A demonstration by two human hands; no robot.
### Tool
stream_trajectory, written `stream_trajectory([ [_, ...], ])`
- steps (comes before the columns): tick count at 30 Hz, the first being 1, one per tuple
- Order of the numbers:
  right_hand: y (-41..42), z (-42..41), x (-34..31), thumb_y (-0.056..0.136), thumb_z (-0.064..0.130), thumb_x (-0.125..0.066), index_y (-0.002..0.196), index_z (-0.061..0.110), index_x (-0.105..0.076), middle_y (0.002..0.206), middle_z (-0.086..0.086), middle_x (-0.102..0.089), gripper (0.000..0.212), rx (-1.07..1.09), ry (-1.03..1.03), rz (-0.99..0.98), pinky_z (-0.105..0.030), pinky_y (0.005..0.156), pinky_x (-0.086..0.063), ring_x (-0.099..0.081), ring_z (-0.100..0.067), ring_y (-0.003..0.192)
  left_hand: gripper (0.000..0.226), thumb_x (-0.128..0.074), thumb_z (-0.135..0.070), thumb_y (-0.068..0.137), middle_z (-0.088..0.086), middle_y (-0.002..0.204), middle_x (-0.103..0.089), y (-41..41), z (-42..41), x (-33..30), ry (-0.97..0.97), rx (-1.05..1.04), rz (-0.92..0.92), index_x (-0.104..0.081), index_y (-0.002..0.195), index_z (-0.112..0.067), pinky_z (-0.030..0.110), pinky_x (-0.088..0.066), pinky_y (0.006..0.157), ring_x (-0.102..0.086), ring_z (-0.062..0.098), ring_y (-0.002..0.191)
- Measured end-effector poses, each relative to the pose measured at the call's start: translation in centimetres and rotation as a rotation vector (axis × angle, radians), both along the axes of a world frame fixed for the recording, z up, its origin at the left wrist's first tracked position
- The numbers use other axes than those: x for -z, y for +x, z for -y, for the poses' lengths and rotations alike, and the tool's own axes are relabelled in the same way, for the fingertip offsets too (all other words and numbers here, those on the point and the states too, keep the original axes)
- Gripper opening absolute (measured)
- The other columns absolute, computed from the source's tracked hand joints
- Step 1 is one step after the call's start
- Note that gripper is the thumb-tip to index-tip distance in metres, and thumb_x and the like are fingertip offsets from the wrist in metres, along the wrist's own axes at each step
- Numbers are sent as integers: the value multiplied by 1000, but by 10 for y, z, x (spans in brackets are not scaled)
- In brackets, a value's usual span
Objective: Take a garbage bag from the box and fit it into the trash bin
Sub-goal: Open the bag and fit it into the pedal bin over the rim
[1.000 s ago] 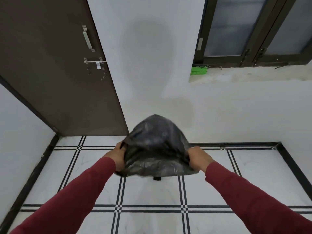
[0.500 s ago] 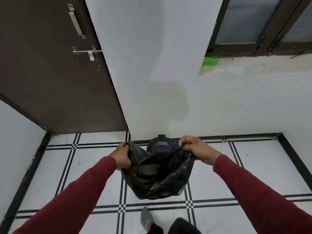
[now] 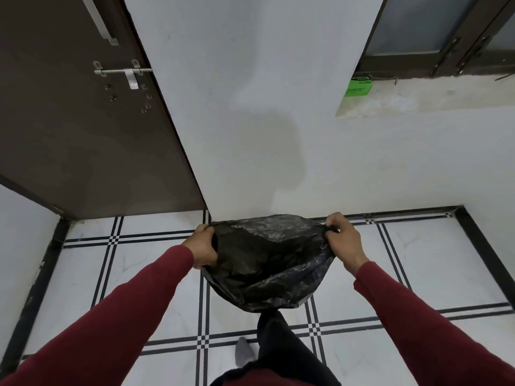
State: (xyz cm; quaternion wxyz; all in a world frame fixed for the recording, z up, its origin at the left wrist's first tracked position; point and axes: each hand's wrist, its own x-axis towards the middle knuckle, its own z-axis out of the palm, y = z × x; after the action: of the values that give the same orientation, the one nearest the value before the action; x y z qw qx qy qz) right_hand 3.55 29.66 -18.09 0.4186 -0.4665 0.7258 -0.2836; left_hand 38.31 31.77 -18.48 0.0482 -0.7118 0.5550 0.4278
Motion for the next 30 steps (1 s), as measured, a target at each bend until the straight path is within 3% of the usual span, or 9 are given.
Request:
stream_trajectory([
  [2,5,7,0,78,-7,-47,72,15,-62,74,2,-63,28,-21,-27,-24,-17,55,-39,-51,-15,68,95,-75,-5,75,1,164,-16,-1,8,0,-2,18,12,-31,158,-18,27,-60,59,-45,33,138],
  [5,11,15,4,82,-1,-47,73,18,-77,79,4,-74,36,-38,69,-48,-21,67,-49,-64,-13,74,96,-75,-3,75,1,163,-17,-2,16,0,5,30,6,-31,159,-17,30,-62,65,-44,33,139],
  [9,14,19,15,76,22,-74,79,11,-75,82,-5,-74,11,-100,207,-113,-33,81,-55,-69,-25,86,97,-74,0,73,2,162,-18,-6,22,14,10,58,-7,-31,158,-14,21,-56,53,-45,33,138],
  [12,8,17,29,66,14,-86,119,7,-70,119,-9,-62,56,-251,228,-300,-20,86,-43,-64,-26,107,98,-74,2,72,3,161,-19,-10,26,31,13,90,-15,-31,158,-15,8,-45,44,-46,31,137],
  [14,2,15,38,70,4,-76,132,5,-63,132,-9,-53,63,-300,193,-411,-21,92,-43,-60,-29,115,99,-74,3,72,2,162,-19,-13,28,42,30,92,-25,-30,159,-15,7,-44,44,-46,31,137],
  [19,-8,19,56,75,4,-61,139,20,-61,138,-1,-56,66,-372,156,-601,-44,95,-51,-48,-34,116,96,-75,1,71,3,160,-22,-18,36,59,27,115,-17,-34,156,-14,28,-56,83,-47,31,136],
  [22,-11,33,69,75,7,-60,141,23,-57,139,0,-55,68,-399,134,-651,-45,90,-53,-50,-34,115,97,-77,-2,68,4,159,-23,-22,49,72,8,125,-39,-36,155,-15,33,-52,103,-46,29,138],
  [26,-12,53,105,76,10,-65,143,17,-48,142,-5,-44,70,-444,166,-592,-44,83,-58,-66,-35,105,102,-77,-4,65,3,160,-22,-27,66,102,-11,132,-60,-32,156,-15,35,-48,110,-46,30,139],
  [30,-15,57,178,77,21,-72,149,15,-36,149,-5,-34,81,-550,251,-593,-45,80,-59,-70,-37,95,105,-80,-21,68,2,161,-19,-35,70,168,-18,256,33,-26,158,-19,38,-55,99,-63,32,119],
])
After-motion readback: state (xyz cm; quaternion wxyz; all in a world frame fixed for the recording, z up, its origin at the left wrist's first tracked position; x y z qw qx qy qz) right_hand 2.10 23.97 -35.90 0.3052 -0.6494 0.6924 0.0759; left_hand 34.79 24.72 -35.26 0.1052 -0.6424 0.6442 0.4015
